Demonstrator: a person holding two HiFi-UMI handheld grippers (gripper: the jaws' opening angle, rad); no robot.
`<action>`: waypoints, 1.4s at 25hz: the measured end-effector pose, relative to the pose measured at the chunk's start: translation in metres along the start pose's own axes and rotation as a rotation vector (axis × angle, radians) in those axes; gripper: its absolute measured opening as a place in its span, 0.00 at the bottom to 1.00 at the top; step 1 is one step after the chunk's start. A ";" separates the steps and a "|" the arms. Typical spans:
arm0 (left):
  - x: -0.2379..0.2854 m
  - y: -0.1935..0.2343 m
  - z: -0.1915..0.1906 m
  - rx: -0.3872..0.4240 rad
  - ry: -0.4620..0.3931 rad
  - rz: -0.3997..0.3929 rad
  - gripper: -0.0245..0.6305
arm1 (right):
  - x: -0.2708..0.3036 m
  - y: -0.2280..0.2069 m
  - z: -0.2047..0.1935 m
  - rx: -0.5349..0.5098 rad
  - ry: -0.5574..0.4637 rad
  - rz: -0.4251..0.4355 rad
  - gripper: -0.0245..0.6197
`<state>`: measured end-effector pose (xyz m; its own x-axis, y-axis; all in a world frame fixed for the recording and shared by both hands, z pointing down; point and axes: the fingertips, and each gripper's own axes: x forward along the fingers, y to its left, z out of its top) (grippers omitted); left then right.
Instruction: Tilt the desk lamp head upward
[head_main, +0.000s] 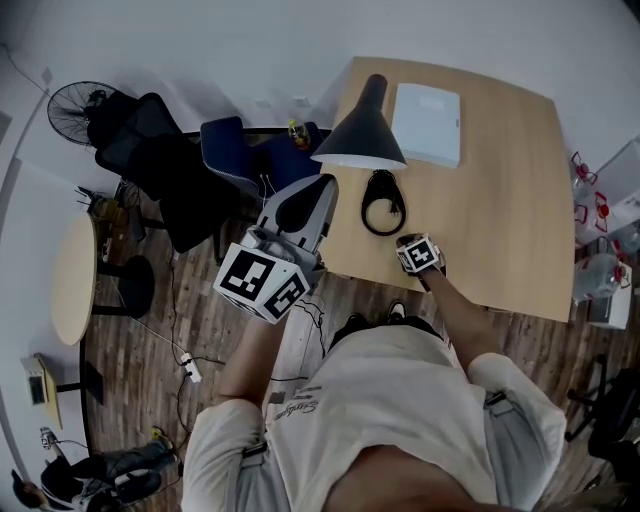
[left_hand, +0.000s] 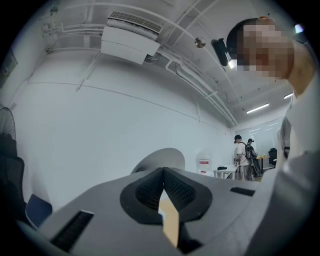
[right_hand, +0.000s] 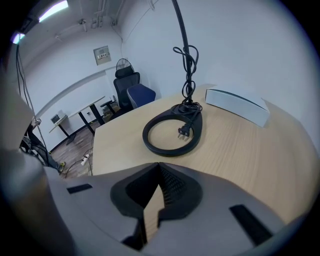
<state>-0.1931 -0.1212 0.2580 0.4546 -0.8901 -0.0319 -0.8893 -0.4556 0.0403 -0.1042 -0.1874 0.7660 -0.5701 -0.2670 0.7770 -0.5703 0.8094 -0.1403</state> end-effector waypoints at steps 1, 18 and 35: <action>-0.002 0.002 -0.005 -0.009 0.007 0.001 0.06 | -0.004 0.003 0.001 -0.006 -0.007 0.000 0.03; -0.024 0.020 -0.113 0.001 0.183 -0.039 0.06 | -0.174 0.086 0.117 0.011 -0.447 -0.017 0.03; -0.018 0.027 -0.117 -0.059 0.157 -0.097 0.06 | -0.290 0.126 0.208 -0.166 -0.755 -0.133 0.03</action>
<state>-0.2190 -0.1187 0.3762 0.5442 -0.8307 0.1174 -0.8386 -0.5349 0.1031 -0.1336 -0.1173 0.3950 -0.7846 -0.6029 0.1449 -0.6005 0.7970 0.0644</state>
